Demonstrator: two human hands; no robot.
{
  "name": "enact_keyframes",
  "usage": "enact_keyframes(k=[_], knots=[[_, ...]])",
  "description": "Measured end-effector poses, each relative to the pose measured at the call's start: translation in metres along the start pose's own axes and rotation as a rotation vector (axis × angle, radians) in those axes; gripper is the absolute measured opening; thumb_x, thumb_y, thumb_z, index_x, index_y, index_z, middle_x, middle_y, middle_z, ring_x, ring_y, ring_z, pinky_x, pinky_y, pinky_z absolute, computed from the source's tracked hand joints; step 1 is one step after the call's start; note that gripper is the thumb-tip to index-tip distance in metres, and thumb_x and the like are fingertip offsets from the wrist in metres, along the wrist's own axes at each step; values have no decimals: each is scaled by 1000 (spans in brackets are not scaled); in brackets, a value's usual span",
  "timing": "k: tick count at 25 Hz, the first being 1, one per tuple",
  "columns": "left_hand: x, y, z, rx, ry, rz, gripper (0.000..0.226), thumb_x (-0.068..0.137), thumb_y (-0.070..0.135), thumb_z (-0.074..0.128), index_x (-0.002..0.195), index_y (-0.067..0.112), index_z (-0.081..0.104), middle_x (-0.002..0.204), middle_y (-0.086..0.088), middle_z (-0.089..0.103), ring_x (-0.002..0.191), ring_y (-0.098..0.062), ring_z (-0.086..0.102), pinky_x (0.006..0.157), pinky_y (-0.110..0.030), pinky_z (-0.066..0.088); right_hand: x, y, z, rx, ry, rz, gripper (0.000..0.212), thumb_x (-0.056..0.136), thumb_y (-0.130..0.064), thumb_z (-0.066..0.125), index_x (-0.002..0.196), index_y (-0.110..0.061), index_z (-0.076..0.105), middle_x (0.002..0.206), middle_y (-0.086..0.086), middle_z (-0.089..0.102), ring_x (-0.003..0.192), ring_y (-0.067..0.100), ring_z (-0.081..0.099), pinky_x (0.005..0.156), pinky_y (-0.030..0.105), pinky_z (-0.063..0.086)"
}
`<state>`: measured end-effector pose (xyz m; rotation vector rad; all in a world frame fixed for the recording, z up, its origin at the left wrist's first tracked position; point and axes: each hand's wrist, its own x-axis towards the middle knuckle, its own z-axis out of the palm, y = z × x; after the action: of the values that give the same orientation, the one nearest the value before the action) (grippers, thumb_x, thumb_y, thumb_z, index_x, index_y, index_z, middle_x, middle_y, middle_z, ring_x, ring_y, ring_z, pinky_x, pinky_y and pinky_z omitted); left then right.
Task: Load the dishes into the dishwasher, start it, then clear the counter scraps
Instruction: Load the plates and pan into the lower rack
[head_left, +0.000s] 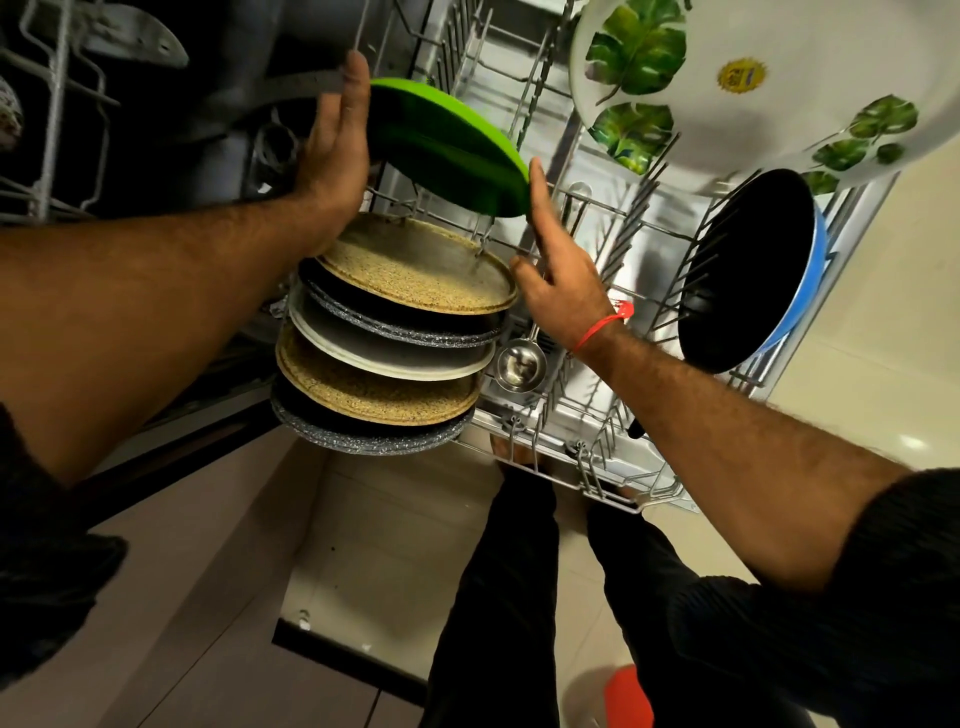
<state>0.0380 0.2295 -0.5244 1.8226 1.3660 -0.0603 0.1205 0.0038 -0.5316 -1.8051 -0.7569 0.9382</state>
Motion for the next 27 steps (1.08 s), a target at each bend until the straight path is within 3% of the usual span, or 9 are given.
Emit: enact_keyframes(k=[2, 4, 5, 9, 13, 17, 20, 23, 27], knots=[[-1, 0, 4, -39, -39, -26, 68, 100, 68, 16, 155, 30, 32, 156, -2, 41, 125, -13, 42, 105, -32, 21, -1, 2, 2, 29, -1, 57, 83, 91, -4, 46, 158, -22, -1, 165, 3, 9, 136, 21, 45, 103, 15, 41], [0, -1, 7, -101, -84, -28, 70, 99, 70, 20, 154, 29, 33, 154, -1, 44, 125, -12, 44, 113, -38, 26, 1, 4, 4, 30, 25, 61, 82, 91, -6, 46, 158, -21, 0, 165, 3, 13, 126, 18, 54, 110, 36, 43], [0, -1, 5, -142, -85, -23, 72, 97, 71, 22, 154, 29, 33, 153, -1, 45, 130, -14, 47, 116, -44, 31, 2, 5, 5, 40, 41, 50, 82, 91, -4, 46, 158, -19, 1, 164, 4, 14, 135, 19, 47, 115, 40, 38], [0, 4, -7, -235, -13, 16, 76, 88, 73, 30, 149, 28, 41, 144, 1, 55, 126, -19, 59, 108, -50, 47, 6, 2, 2, 11, 94, -15, 79, 90, 0, 44, 158, -12, 6, 164, 7, 15, 149, 18, 24, 116, 20, 31], [9, 10, -9, -269, -48, 12, 71, 95, 70, 29, 152, 28, 38, 146, -1, 54, 125, -18, 59, 106, -50, 50, 17, 3, 1, -48, 88, -20, 81, 89, 1, 44, 158, -15, 5, 164, 6, 16, 149, 18, 23, 120, 29, 26], [17, 4, -1, -307, -180, -75, 71, 97, 70, 27, 154, 28, 35, 146, -2, 52, 126, -17, 57, 112, -51, 41, 19, 9, 3, -87, 19, 4, 81, 91, -2, 44, 158, -19, 1, 164, 3, 15, 141, 4, 36, 100, -2, 28], [15, 9, 5, -310, -227, -103, 89, 81, 78, 35, 153, 26, 38, 148, -4, 51, 130, -18, 53, 115, -52, 36, 14, 7, 3, -30, 43, 18, 74, 95, -4, 43, 158, -16, 7, 162, 7, 23, 135, 16, 46, 108, 16, 40], [12, 13, 3, -335, -140, -40, 87, 83, 75, 35, 154, 24, 37, 147, -6, 52, 129, -19, 56, 109, -51, 46, 13, 2, 0, -73, 107, -84, 62, 97, -3, 45, 155, -9, 22, 152, 10, 44, 130, 20, 52, 111, 34, 42], [14, 16, -8, -328, -9, 35, 54, 104, 53, 31, 147, 22, 42, 142, -3, 57, 127, -20, 59, 107, -49, 49, 28, -4, -10, -165, 184, -156, 53, 99, -5, 49, 149, -4, 34, 142, 13, 53, 123, 11, 53, 107, 13, 39]])
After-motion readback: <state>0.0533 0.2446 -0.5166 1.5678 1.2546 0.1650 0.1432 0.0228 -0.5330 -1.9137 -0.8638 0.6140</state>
